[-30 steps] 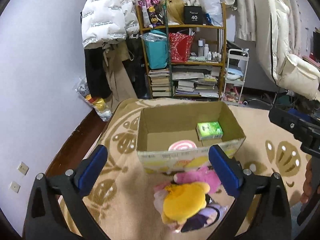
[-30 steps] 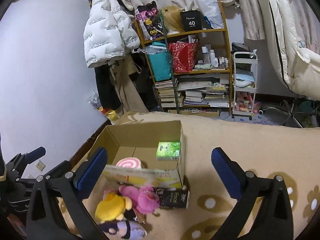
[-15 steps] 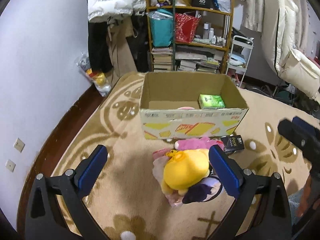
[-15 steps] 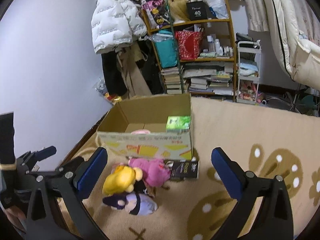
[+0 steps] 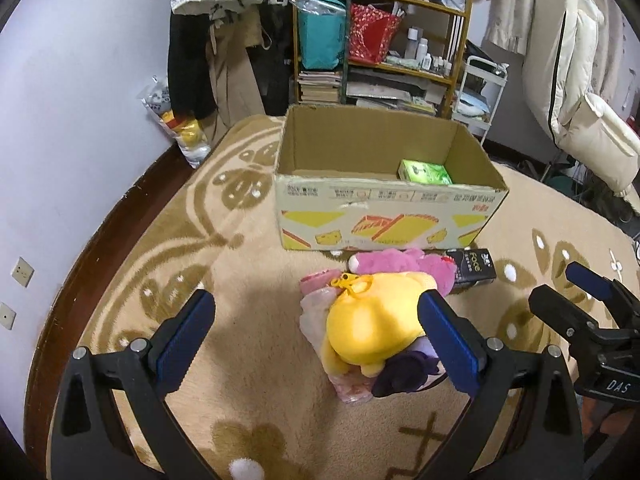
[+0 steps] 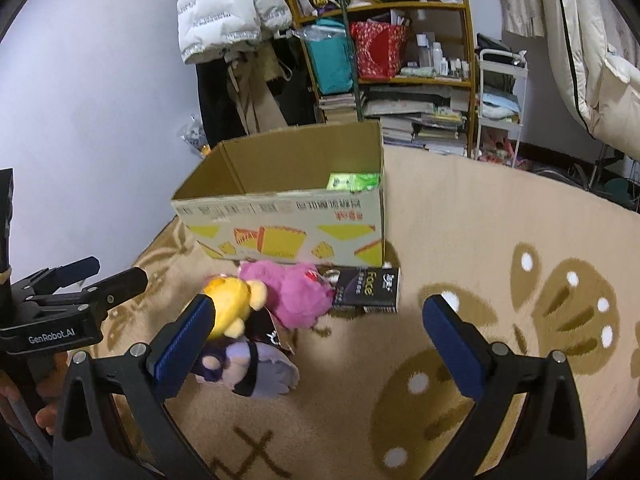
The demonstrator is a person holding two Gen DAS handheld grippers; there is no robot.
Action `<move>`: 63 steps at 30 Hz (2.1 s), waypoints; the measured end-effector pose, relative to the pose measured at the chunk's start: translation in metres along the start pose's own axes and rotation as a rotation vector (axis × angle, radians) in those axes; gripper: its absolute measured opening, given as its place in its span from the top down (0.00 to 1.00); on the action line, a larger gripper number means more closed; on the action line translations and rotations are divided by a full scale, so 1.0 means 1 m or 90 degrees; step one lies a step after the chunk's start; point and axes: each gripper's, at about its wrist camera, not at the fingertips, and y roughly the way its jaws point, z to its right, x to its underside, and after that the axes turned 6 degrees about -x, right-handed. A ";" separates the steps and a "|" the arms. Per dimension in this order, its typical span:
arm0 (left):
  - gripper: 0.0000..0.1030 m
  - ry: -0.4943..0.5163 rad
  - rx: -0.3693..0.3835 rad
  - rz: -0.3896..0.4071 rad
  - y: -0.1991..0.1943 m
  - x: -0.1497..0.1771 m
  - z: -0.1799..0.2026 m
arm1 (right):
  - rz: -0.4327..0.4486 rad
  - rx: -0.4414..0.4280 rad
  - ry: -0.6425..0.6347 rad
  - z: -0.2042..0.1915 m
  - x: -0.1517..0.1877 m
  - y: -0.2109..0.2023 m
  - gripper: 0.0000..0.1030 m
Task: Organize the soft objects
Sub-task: 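Withdraw both tools from the box back toward the remaining pile, then close left tool on yellow plush toy while right tool grasps black Face tissue pack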
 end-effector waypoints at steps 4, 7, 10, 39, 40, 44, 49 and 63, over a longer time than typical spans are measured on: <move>0.03 -0.003 0.013 -0.013 0.009 0.002 0.001 | -0.014 0.002 -0.004 0.001 0.005 0.008 0.00; 0.03 -0.013 0.034 -0.023 0.015 0.003 0.001 | -0.028 0.000 -0.004 0.002 0.009 0.015 0.00; 0.03 -0.019 0.049 -0.028 0.019 0.003 0.001 | -0.036 0.007 -0.008 0.002 0.012 0.021 0.00; 0.03 0.028 0.061 -0.067 0.066 0.012 0.045 | -0.064 0.058 0.023 0.042 0.005 0.088 0.07; 0.03 0.028 0.057 -0.069 0.067 0.013 0.046 | -0.068 0.067 0.020 0.044 0.005 0.091 0.07; 0.03 0.027 0.033 -0.080 0.075 0.015 0.044 | -0.076 0.082 0.034 0.054 0.005 0.099 0.11; 0.03 0.010 0.043 -0.090 0.081 0.015 0.041 | -0.079 0.074 0.054 0.063 0.004 0.106 0.11; 0.20 0.032 -0.006 -0.085 0.087 0.021 0.043 | -0.122 0.072 0.032 0.058 0.009 0.129 0.16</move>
